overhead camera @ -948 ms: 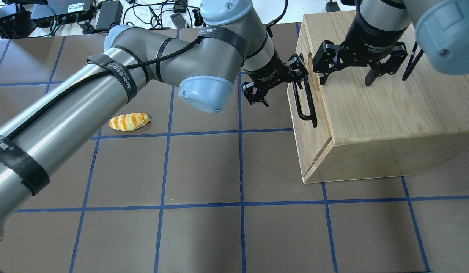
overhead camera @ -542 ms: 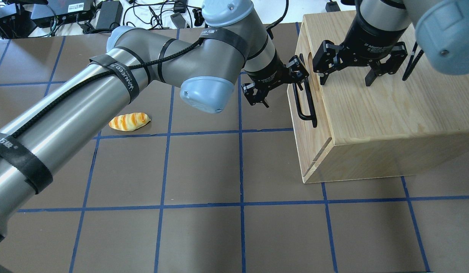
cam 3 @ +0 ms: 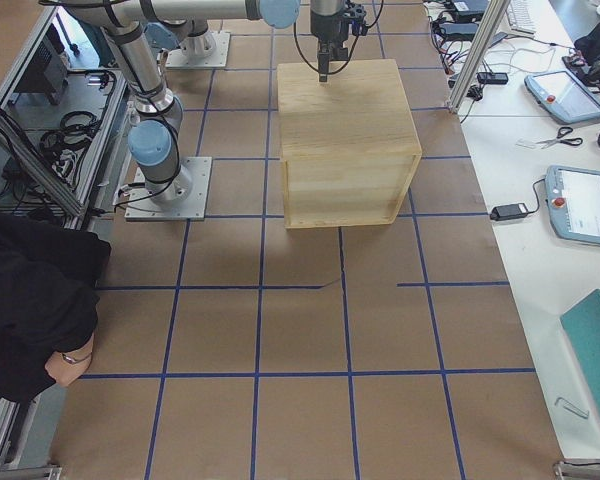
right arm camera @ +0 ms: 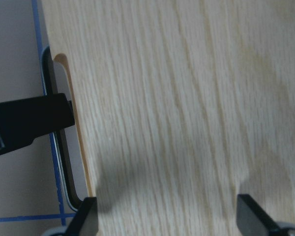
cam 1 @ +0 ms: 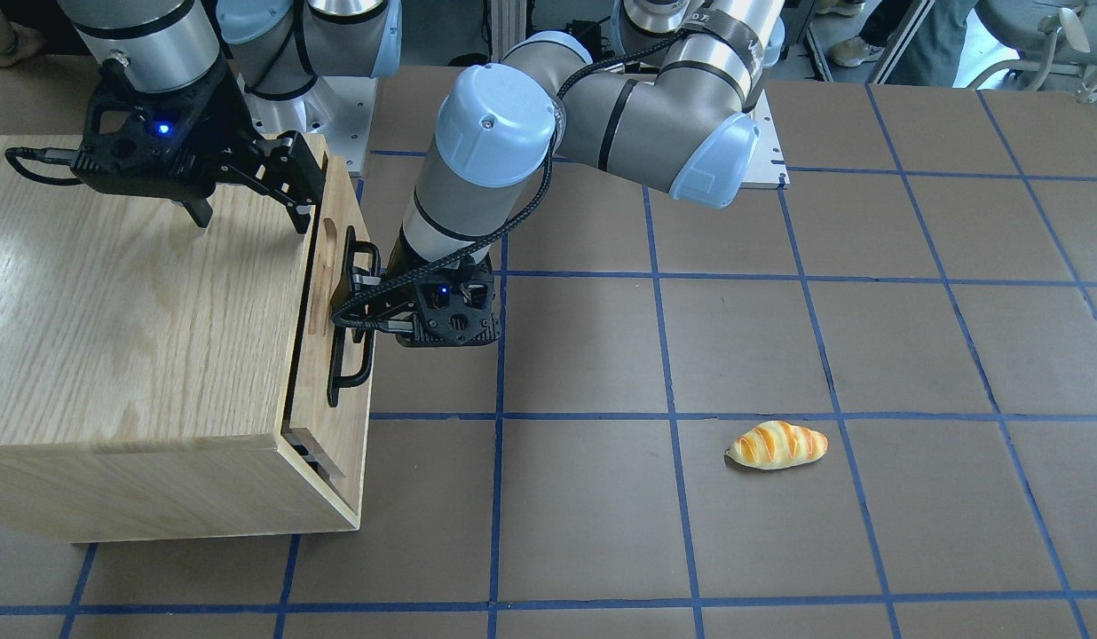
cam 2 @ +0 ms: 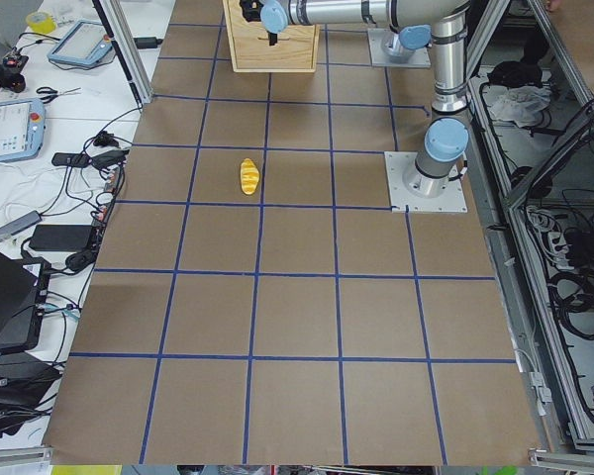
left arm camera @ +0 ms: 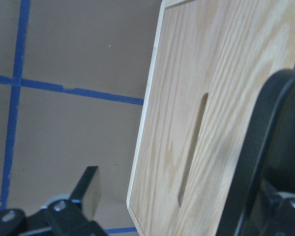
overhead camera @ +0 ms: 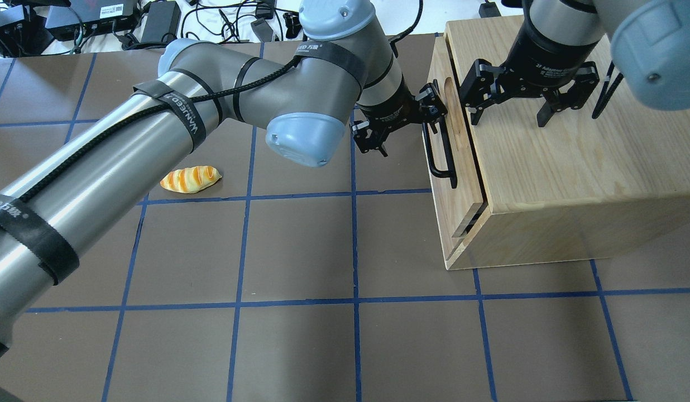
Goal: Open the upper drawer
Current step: 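Pull the handle with the left gripper toward the robot, sliding the drawer out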
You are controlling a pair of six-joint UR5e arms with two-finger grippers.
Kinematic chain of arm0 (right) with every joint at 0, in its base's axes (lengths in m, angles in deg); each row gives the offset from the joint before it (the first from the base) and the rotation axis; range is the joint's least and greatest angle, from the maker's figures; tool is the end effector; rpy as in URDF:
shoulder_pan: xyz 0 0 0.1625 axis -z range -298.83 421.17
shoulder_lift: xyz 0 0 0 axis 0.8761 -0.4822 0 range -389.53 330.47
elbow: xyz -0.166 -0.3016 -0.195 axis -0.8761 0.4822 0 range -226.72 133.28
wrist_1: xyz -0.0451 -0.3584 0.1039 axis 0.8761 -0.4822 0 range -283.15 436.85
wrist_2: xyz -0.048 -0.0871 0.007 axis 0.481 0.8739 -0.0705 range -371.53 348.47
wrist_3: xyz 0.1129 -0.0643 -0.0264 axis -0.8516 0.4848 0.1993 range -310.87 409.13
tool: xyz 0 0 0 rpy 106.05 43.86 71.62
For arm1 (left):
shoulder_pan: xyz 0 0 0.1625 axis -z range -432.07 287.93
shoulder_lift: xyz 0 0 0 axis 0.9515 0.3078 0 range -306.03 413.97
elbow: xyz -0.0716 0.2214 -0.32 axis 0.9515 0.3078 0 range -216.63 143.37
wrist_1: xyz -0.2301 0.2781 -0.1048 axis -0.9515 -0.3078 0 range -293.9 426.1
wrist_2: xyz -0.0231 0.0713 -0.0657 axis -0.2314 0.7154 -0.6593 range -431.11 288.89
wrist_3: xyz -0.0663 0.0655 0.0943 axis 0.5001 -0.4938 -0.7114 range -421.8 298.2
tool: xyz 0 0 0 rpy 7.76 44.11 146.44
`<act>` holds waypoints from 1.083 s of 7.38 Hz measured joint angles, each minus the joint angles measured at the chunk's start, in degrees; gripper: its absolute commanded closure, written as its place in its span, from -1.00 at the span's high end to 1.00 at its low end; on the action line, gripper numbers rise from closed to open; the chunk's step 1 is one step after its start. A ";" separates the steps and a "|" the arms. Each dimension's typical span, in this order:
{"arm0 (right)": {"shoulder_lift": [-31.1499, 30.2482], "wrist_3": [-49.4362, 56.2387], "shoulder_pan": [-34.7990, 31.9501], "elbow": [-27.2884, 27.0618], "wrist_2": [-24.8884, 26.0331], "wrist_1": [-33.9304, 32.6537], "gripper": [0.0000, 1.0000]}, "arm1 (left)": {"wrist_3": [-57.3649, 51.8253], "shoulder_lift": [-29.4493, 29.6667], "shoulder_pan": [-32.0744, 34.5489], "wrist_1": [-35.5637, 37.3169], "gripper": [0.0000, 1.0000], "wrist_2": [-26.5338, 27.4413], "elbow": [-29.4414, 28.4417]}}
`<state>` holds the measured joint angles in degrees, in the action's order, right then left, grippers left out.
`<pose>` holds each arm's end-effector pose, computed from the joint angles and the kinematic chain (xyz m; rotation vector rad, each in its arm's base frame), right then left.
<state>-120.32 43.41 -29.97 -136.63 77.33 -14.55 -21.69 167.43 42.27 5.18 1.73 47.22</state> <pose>0.1449 -0.4481 0.4350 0.1239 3.1162 -0.0602 -0.4112 -0.4905 0.3173 0.3384 -2.7596 0.0187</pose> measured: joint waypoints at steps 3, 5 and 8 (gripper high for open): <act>0.00 0.00 0.00 0.00 0.00 0.03 1.00 | -0.28 -0.24 0.00 -0.40 1.00 2.00 -0.08; 0.00 0.00 0.00 0.00 0.00 0.07 1.00 | -0.44 -0.39 -0.12 -0.69 1.00 2.78 -0.04; 0.00 0.00 0.00 0.00 0.00 0.01 1.00 | -0.47 -1.04 -0.59 -1.88 1.00 2.95 -0.12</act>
<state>-120.32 43.42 -29.97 -136.63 77.33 -14.54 -22.16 166.38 41.68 3.30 4.68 47.10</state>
